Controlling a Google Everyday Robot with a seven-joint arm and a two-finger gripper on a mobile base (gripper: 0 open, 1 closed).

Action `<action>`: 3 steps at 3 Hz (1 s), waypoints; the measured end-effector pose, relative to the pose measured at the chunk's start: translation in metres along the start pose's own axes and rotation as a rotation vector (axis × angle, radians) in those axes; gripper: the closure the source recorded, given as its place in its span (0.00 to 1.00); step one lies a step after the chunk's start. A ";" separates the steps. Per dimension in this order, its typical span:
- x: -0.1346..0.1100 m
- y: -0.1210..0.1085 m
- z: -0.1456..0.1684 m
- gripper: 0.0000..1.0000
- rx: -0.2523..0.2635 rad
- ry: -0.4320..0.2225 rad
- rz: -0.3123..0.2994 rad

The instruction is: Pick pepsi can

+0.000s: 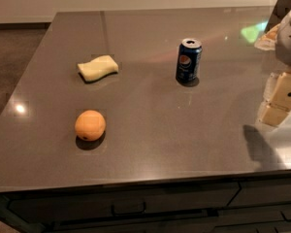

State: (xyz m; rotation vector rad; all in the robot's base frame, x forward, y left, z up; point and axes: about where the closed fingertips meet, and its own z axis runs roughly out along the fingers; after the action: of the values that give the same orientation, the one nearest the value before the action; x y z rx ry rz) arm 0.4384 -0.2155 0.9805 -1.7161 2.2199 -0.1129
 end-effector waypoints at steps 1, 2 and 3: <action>-0.006 -0.007 0.004 0.00 -0.007 -0.003 0.010; -0.018 -0.024 0.014 0.00 -0.012 -0.012 0.025; -0.035 -0.058 0.037 0.00 -0.002 -0.031 0.041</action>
Offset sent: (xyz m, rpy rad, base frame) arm 0.0291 0.0124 -0.0080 0.0234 0.0480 -0.0222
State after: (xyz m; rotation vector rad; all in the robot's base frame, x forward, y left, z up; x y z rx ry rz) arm 0.5110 -0.1923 0.9684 -1.6613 2.2314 -0.0742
